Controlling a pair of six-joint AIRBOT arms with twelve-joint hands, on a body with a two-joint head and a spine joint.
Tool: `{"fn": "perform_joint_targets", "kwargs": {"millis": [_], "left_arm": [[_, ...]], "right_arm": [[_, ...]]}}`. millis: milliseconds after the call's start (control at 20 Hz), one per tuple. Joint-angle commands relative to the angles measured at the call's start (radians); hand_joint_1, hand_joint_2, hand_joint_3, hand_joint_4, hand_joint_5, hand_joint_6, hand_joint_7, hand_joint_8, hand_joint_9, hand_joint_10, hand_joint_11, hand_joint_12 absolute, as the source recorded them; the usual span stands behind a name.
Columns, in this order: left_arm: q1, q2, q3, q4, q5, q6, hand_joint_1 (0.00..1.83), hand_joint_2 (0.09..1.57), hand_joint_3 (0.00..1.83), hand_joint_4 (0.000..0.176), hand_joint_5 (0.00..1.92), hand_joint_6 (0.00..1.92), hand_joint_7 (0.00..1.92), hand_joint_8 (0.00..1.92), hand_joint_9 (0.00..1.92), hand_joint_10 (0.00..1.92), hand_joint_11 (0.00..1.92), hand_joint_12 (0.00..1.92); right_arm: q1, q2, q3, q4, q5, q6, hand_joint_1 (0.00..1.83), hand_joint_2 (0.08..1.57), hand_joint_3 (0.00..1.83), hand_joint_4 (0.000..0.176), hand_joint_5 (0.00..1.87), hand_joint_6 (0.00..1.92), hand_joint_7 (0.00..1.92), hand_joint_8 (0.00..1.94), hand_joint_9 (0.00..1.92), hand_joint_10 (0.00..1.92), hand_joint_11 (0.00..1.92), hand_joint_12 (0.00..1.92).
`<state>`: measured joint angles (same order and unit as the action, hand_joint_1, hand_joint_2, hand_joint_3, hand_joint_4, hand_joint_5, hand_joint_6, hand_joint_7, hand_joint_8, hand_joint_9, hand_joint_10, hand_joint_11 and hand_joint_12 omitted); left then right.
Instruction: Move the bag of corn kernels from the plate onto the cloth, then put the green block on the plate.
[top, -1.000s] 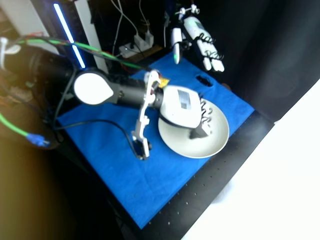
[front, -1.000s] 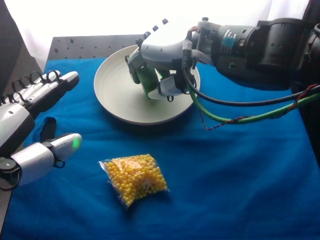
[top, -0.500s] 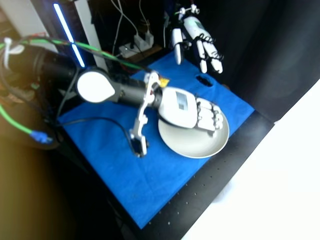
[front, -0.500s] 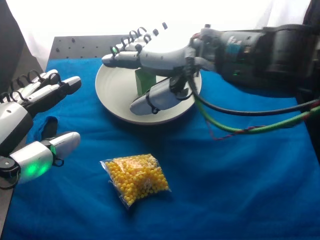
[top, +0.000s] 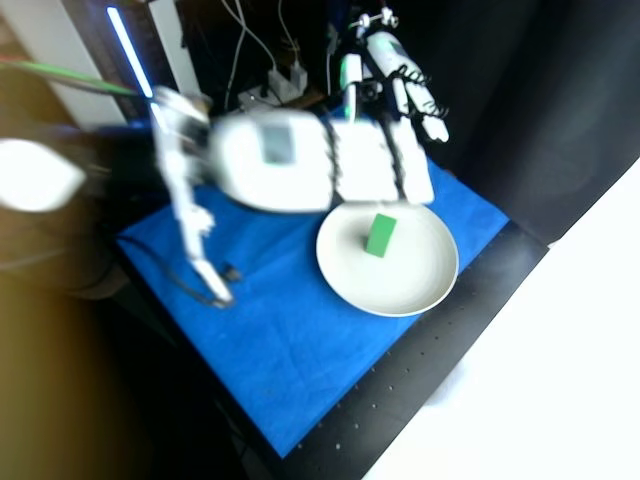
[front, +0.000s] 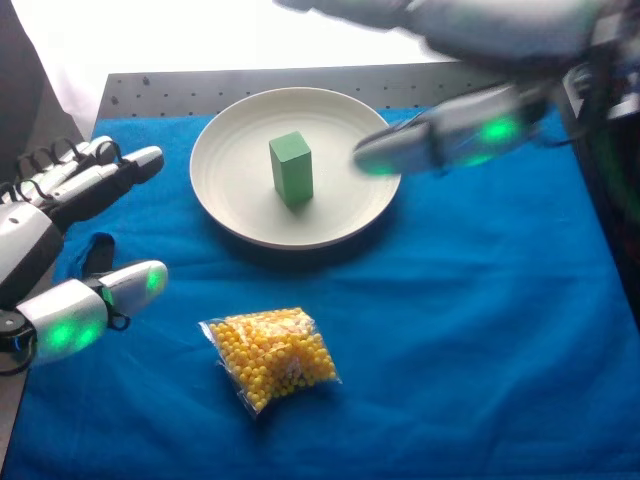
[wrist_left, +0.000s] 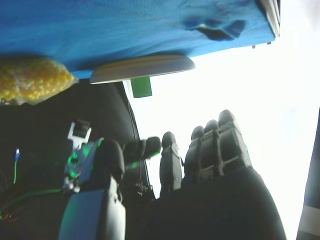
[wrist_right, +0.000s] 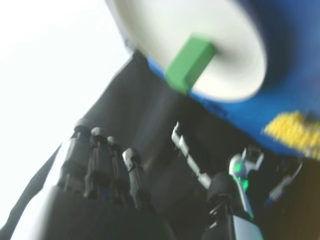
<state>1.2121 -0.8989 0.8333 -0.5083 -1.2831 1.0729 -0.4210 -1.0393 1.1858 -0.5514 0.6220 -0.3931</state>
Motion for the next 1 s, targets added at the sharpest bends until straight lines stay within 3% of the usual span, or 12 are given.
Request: {"fn": "perform_joint_targets", "kwargs": {"millis": [0, 100, 250, 300, 350, 400, 450, 600, 700, 850, 900, 950], "left_arm": [[-0.007, 0.009, -0.003, 0.024, -0.133, -0.007, 0.44, 1.24, 0.00, 0.176, 0.16, 0.00, 0.00, 0.00, 0.00, 0.00, 0.00, 0.00], [-0.008, 0.018, -0.004, 0.029, -0.140, -0.007, 0.50, 1.25, 0.00, 0.176, 0.15, 0.00, 0.00, 0.00, 0.00, 0.00, 0.00, 0.00], [-0.009, 0.044, -0.011, 0.046, -0.167, -0.007, 0.34, 1.23, 0.00, 0.176, 0.08, 0.00, 0.00, 0.00, 0.00, 0.00, 0.00, 0.00], [-0.009, 0.050, -0.011, 0.050, -0.177, -0.006, 0.33, 1.23, 0.00, 0.176, 0.08, 0.00, 0.00, 0.00, 0.00, 0.00, 0.00, 0.00], [-0.011, 0.057, -0.012, 0.055, -0.190, -0.006, 0.33, 1.23, 0.00, 0.176, 0.08, 0.00, 0.00, 0.00, 0.00, 0.00, 0.00, 0.00], [-0.012, 0.063, -0.013, 0.058, -0.203, -0.006, 0.30, 1.23, 0.00, 0.176, 0.06, 0.00, 0.00, 0.00, 0.00, 0.00, 0.00, 0.00], [-0.012, 0.069, -0.015, 0.063, -0.216, -0.006, 0.31, 1.26, 0.01, 0.173, 0.02, 0.00, 0.00, 0.00, 0.00, 0.00, 0.00, 0.00], [-0.017, 0.084, -0.016, 0.075, -0.234, -0.005, 0.36, 1.25, 0.00, 0.176, 0.00, 0.00, 0.00, 0.00, 0.00, 0.00, 0.00, 0.00], [-0.017, 0.098, -0.023, 0.077, -0.261, 0.001, 0.38, 1.27, 0.01, 0.152, 0.00, 0.00, 0.00, 0.00, 0.00, 0.00, 0.00, 0.00], [-0.018, 0.120, -0.028, 0.082, -0.283, 0.012, 0.27, 1.25, 0.00, 0.176, 0.00, 0.00, 0.00, 0.00, 0.00, 0.00, 0.00, 0.00], [-0.018, 0.128, -0.031, 0.082, -0.296, 0.017, 0.24, 1.24, 0.00, 0.176, 0.00, 0.00, 0.00, 0.00, 0.00, 0.00, 0.00, 0.00], [-0.018, 0.134, -0.035, 0.082, -0.310, 0.021, 0.21, 1.26, 0.01, 0.162, 0.00, 0.00, 0.00, 0.00, 0.00, 0.00, 0.00, 0.00]], "right_arm": [[-0.011, 0.015, -0.010, 0.052, 0.151, 0.002, 0.37, 1.12, 0.02, 0.058, 0.00, 0.00, 0.00, 0.00, 0.00, 0.00, 0.00, 0.00], [-0.076, 0.088, -0.044, 0.106, 0.231, -0.003, 0.28, 1.12, 0.02, 0.140, 0.00, 0.00, 0.00, 0.00, 0.00, 0.00, 0.00, 0.00], [-0.219, 0.199, -0.107, 0.240, 0.356, -0.056, 0.18, 1.08, 0.00, 0.090, 0.00, 0.00, 0.00, 0.00, 0.00, 0.00, 0.00, 0.00], [-0.262, 0.230, -0.134, 0.290, 0.387, -0.098, 0.17, 1.12, 0.02, 0.036, 0.00, 0.00, 0.00, 0.00, 0.00, 0.00, 0.00, 0.00], [-0.317, 0.268, -0.170, 0.346, 0.421, -0.147, 0.21, 1.14, 0.02, 0.031, 0.00, 0.00, 0.00, 0.00, 0.00, 0.00, 0.00, 0.00], [-0.359, 0.289, -0.191, 0.383, 0.452, -0.175, 0.24, 1.16, 0.03, 0.045, 0.00, 0.00, 0.00, 0.00, 0.00, 0.00, 0.00, 0.00], [-0.408, 0.299, -0.202, 0.422, 0.488, -0.190, 0.23, 1.16, 0.02, 0.111, 0.00, 0.00, 0.00, 0.00, 0.00, 0.00, 0.00, 0.00], [-0.543, 0.306, -0.227, 0.519, 0.610, -0.205, 0.22, 1.16, 0.01, 0.131, 0.00, 0.00, 0.00, 0.00, 0.00, 0.00, 0.00, 0.00], [-0.606, 0.312, -0.245, 0.566, 0.688, -0.209, 0.21, 1.17, 0.01, 0.108, 0.00, 0.00, 0.00, 0.00, 0.00, 0.00, 0.00, 0.00], [-0.676, 0.338, -0.284, 0.623, 0.786, -0.246, 0.22, 1.21, 0.02, 0.051, 0.00, 0.00, 0.00, 0.00, 0.00, 0.00, 0.00, 0.00], [-0.695, 0.352, -0.299, 0.642, 0.819, -0.264, 0.24, 1.21, 0.02, 0.053, 0.00, 0.00, 0.00, 0.00, 0.00, 0.00, 0.00, 0.00], [-0.711, 0.360, -0.307, 0.658, 0.853, -0.273, 0.36, 1.20, 0.01, 0.100, 0.00, 0.00, 0.00, 0.00, 0.00, 0.00, 0.00, 0.00]]}}
